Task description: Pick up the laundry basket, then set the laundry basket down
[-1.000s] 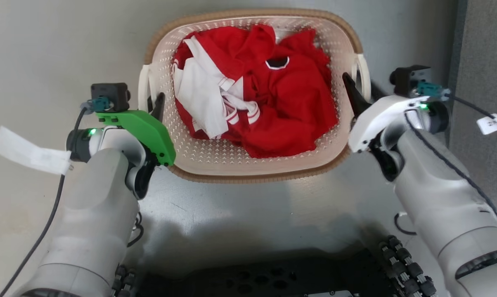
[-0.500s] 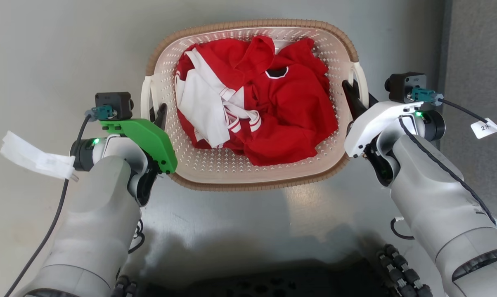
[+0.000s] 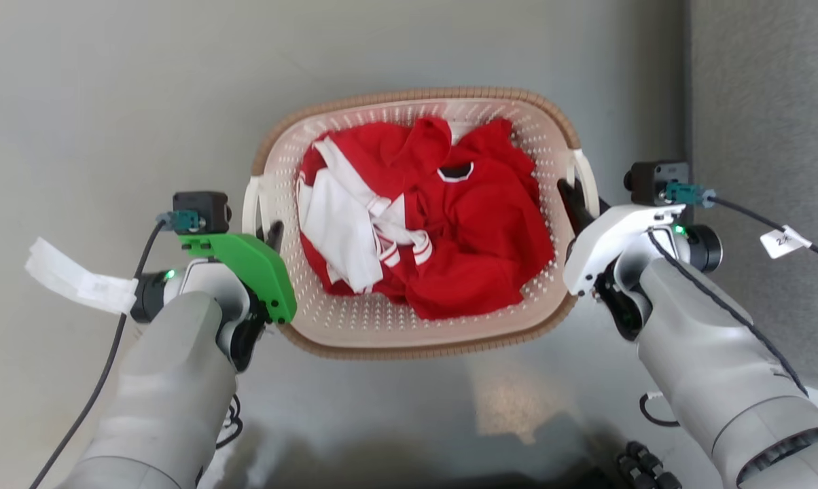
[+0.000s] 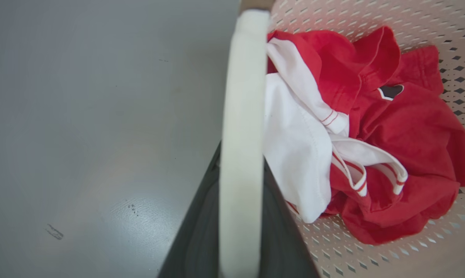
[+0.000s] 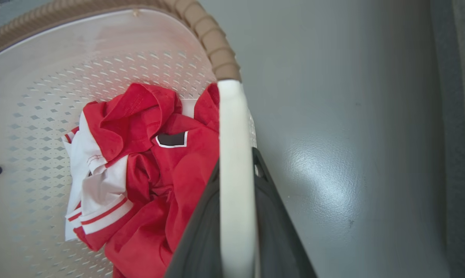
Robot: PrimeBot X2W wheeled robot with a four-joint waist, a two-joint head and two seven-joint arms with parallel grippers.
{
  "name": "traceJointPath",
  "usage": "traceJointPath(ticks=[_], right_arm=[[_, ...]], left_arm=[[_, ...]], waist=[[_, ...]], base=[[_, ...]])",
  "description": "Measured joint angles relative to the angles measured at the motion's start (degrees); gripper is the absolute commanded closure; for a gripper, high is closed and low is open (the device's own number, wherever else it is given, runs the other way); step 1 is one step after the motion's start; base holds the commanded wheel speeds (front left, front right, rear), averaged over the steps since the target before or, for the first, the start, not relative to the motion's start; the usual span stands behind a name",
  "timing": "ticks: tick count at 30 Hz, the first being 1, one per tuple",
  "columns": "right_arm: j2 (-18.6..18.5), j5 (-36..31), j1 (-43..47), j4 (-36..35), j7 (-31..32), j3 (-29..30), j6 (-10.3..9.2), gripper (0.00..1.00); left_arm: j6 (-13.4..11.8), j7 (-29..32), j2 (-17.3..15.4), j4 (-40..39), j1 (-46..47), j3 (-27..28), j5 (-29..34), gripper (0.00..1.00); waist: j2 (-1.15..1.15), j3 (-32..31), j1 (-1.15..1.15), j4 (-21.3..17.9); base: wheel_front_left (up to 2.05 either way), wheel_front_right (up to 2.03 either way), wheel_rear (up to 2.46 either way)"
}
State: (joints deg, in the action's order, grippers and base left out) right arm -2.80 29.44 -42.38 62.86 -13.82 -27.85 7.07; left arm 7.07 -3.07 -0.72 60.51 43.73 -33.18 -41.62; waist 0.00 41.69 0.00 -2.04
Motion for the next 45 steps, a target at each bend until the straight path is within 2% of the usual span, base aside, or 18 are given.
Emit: traceJointPath(ticks=[15, 21, 40, 45], right_arm=[[0.22, 3.75, 1.58, 2.52, 4.93, -4.43, 0.00, 1.00], [0.22, 5.98, 4.39, 3.54, 9.10, -6.78, -0.01, 1.00], [0.25, 10.72, 12.41, 4.04, 16.66, -10.82, -0.01, 1.00], [0.20, 11.96, 12.68, 3.65, 17.42, -11.60, -0.02, 1.00]], left_arm=[[0.05, 7.11, 0.03, 1.67, -3.17, -2.21, -4.97, 1.00], [0.04, 10.56, 0.00, 1.86, -6.60, -3.97, -7.48, 1.00], [0.04, 17.51, -0.09, 2.46, -14.80, -7.22, -11.74, 1.00], [0.03, 17.77, -0.16, 2.63, -15.27, -7.49, -12.25, 1.00]], waist=[[0.00, -11.51, 0.00, -0.41], [0.00, -16.97, 0.00, -0.42], [0.00, -31.04, -0.01, -0.22], [0.00, -33.97, 0.00, -0.22]], base=[[0.00, 0.00, 0.00], [0.00, 0.00, 0.00], [0.00, 0.00, 0.00], [0.00, 0.00, 0.00]])
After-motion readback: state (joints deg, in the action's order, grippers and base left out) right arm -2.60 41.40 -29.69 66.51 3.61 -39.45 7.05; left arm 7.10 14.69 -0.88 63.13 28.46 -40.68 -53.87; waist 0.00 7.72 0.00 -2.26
